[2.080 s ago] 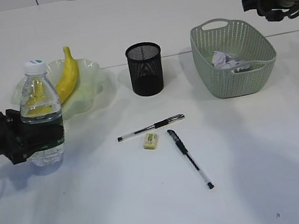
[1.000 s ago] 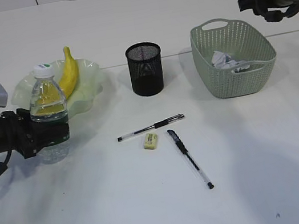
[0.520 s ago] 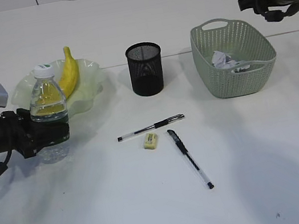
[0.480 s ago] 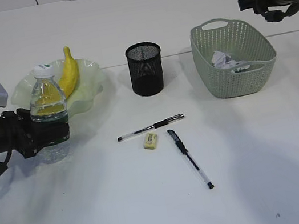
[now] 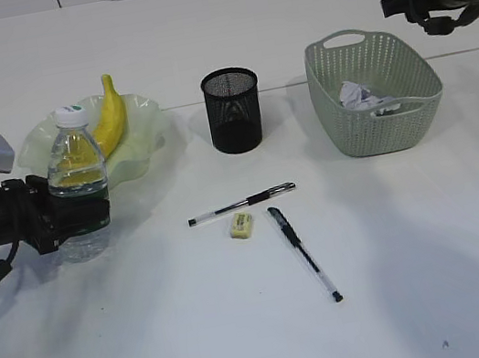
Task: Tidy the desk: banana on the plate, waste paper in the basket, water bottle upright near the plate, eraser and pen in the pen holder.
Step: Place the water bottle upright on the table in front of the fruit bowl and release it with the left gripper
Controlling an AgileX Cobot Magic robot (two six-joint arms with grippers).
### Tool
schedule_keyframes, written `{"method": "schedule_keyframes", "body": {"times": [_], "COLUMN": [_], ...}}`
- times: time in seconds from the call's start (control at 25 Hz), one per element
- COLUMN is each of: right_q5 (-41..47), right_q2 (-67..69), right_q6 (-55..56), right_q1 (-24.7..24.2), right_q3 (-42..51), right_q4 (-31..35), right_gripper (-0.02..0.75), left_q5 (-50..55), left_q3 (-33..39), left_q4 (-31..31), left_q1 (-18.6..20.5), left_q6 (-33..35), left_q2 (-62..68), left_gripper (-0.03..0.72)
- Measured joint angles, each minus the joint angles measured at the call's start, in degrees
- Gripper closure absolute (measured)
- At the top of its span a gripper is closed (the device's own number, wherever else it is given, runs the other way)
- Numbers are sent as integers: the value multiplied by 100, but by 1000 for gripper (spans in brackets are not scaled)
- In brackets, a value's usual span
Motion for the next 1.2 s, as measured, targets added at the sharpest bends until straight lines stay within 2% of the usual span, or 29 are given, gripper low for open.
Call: {"method": "schedule_keyframes", "body": {"times": [0.64, 1.2], "right_q5": [2, 25], "right_q2": [0, 0], "right_q6": [0, 0], "right_q1": [0, 0], "right_q3": [0, 0], "right_q4": [-91, -104], "right_gripper": [242, 242], "left_q5": [-50, 469], "left_q3": [0, 0], "left_q4": [-6, -6], "left_q1": [0, 0], "left_q6": [14, 1025], "left_q2": [0, 0], "left_gripper": [312, 312]}}
